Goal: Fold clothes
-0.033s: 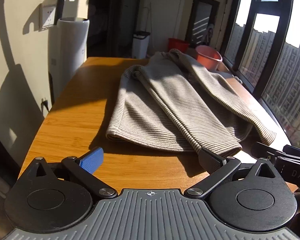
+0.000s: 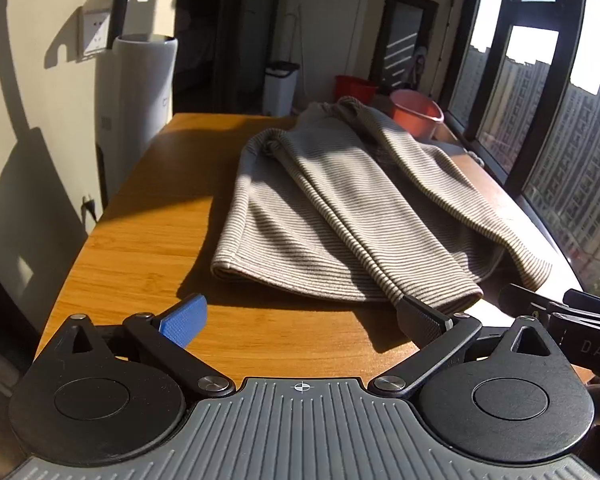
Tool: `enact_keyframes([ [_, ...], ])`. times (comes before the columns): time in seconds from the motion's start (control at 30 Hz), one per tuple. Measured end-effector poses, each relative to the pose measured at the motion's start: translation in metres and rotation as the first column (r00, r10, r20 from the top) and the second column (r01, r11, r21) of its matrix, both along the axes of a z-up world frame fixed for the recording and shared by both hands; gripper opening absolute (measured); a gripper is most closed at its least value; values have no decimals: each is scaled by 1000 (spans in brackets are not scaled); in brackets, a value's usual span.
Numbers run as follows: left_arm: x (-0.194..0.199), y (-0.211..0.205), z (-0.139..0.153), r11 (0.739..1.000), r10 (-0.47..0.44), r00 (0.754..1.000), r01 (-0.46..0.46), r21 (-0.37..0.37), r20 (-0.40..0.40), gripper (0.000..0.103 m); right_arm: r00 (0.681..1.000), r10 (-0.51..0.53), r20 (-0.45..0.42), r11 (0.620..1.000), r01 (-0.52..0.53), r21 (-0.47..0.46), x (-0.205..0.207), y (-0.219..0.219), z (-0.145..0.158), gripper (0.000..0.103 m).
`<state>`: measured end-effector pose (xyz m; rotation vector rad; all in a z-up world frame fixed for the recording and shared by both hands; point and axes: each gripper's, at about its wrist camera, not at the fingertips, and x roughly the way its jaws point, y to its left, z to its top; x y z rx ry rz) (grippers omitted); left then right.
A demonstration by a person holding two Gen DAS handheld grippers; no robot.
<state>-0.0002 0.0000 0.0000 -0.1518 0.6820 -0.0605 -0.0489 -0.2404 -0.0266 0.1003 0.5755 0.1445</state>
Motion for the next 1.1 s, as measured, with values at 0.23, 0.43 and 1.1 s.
enact_keyframes([
  [0.23, 1, -1, 6, 1000, -14, 999, 14, 25, -29, 103, 1000, -11, -17, 1000, 11, -6, -3, -2, 1, 103],
  [0.43, -4, -7, 1, 999, -19, 1000, 21, 48, -24, 103, 1000, -8, -22, 1000, 8, 1, -5, 1, 1, 103],
  [1.1, -6, -11, -1, 996, -26, 999, 30, 88, -39, 103, 1000, 6, -20, 1000, -6, -4, -7, 0, -1, 103],
])
